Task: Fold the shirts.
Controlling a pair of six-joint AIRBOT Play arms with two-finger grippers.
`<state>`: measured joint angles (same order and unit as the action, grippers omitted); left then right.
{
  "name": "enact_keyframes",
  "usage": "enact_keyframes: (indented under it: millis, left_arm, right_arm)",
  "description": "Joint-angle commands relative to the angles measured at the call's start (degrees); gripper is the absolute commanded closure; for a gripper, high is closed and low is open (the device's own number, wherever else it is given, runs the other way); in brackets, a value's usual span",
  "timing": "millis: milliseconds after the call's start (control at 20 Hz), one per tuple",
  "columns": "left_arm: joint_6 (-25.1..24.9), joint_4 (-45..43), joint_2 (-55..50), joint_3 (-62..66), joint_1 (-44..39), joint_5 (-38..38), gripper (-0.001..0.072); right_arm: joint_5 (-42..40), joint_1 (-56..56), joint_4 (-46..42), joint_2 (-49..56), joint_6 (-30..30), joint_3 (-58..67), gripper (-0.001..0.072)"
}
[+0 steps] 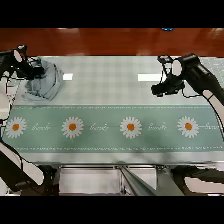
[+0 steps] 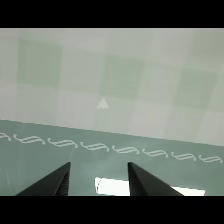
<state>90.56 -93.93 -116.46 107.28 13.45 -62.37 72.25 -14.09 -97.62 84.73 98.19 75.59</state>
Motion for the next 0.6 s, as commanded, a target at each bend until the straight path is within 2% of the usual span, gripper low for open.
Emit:
enact_keyframes:
  millis: [0, 200, 450, 550]
  left_arm:
    - [-0.2, -0.1, -1.0, 0.5, 0.0, -7.3, 0.0681]
    - [0.3, 1.4, 3.7, 0.5, -1.5, -8.9, 0.0682]
    - [1.6, 10.7, 18.4, 0.5, -5.6, -2.4, 0.0682]
    - [1.6, 9.7, 25.5, 0.5, -8.5, -0.4, 0.0682]
  right_arm:
    - [0.3, -0.1, 0.2, 0.0, 0.1, 0.0, 0.0295]
    - [4.4, 0.0, -0.1, -3.5, -0.8, 0.3, 0.0302]
    - [4.9, 0.0, 0.4, -17.9, 0.2, 0.3, 0.0302]
    - [5.6, 0.0, 1.9, -24.3, 0.1, 0.3, 0.0302]
